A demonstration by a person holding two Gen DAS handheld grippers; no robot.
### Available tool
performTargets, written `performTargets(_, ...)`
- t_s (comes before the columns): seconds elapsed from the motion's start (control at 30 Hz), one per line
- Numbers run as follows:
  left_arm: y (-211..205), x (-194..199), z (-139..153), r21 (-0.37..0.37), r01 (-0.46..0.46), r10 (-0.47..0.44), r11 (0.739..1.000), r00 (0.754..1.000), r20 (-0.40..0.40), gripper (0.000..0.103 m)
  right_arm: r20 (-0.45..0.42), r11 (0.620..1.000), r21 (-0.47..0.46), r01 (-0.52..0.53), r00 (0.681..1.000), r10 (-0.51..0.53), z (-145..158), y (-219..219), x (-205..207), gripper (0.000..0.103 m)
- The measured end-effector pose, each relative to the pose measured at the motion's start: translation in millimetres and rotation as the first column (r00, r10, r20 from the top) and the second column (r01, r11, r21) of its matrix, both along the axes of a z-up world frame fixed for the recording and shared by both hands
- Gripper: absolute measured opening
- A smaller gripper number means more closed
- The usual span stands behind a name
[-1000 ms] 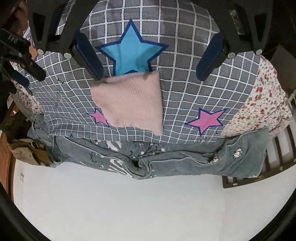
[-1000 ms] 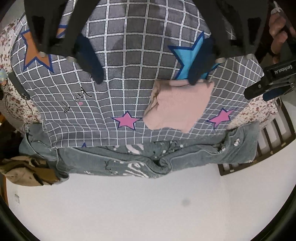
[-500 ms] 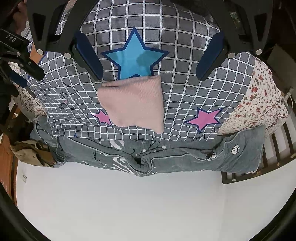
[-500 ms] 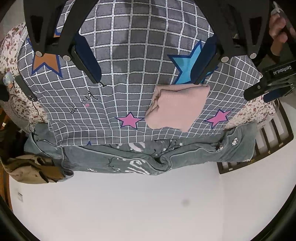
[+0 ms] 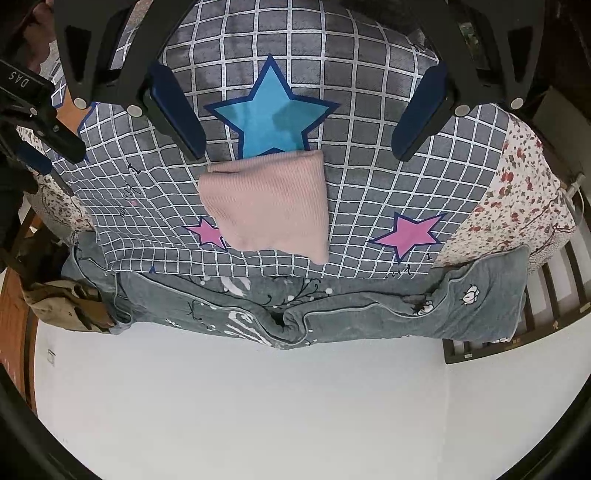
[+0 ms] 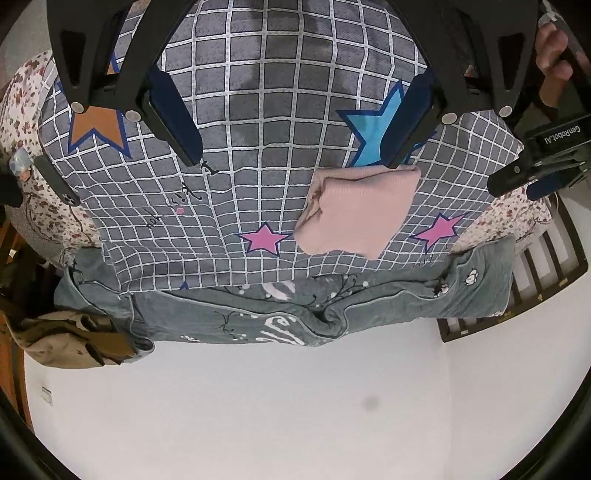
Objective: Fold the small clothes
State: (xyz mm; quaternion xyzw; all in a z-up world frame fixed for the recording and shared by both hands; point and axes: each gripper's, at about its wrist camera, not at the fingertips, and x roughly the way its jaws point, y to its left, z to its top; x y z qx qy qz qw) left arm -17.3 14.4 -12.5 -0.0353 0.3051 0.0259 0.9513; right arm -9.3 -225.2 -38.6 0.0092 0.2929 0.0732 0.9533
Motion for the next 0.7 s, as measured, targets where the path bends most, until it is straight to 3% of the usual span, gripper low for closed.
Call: performTargets(0.7, -0.8, -1.6, 1.2, -0.001, -0.004, 0.004, 1.000, 1.000, -0.002, 0.102, 0.005, 1.000, -0.010, 0.003, 1.000, -0.003, 2.2, -2.6, -1.6, 0.096)
